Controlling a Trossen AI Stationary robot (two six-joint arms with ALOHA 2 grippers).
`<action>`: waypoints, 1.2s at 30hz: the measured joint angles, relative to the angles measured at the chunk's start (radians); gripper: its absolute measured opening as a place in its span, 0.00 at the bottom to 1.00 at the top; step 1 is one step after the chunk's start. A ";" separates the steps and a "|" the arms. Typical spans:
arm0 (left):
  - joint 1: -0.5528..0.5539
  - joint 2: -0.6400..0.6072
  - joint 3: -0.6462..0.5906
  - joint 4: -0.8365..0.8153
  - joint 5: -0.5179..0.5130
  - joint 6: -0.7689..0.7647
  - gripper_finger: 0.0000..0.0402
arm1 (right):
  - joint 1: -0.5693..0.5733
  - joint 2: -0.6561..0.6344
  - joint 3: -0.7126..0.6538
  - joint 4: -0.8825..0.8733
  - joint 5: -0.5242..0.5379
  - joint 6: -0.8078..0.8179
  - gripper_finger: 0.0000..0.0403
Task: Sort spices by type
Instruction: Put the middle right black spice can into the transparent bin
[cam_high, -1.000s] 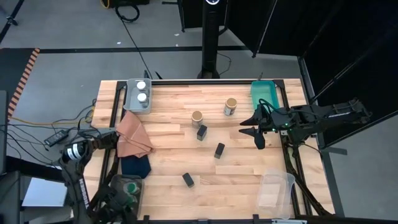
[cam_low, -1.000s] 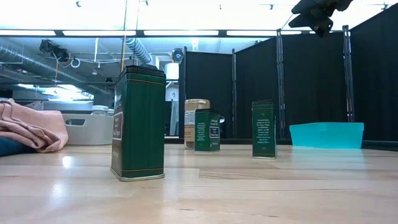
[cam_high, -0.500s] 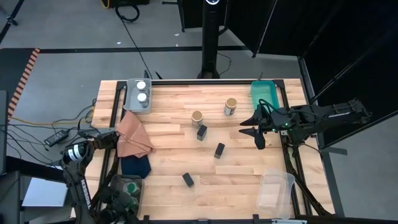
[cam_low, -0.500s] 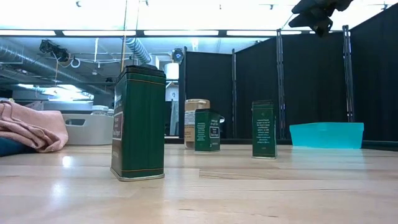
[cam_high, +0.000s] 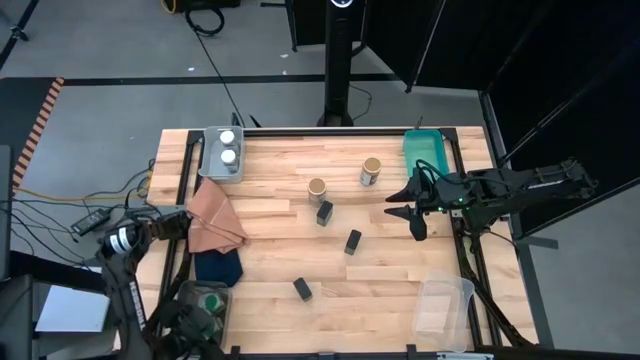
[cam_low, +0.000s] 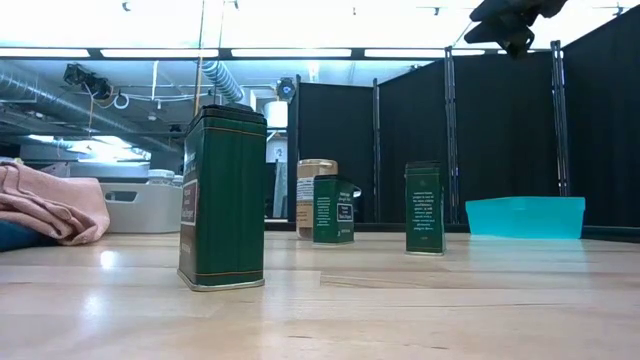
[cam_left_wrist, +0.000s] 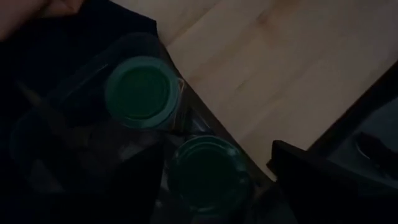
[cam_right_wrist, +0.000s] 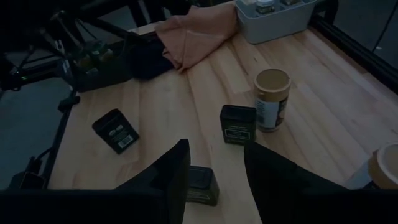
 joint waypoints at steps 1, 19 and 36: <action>0.002 -0.005 0.014 -0.015 0.000 -0.001 0.75 | 0.000 0.000 0.000 0.000 -0.001 0.000 0.40; 0.176 -0.025 0.205 -0.067 -0.278 0.156 0.75 | 0.063 0.166 0.000 0.100 -0.103 -0.376 0.45; 0.323 -0.025 0.261 -0.067 -0.355 0.402 0.75 | 0.112 0.455 0.000 0.171 -0.107 -0.609 0.73</action>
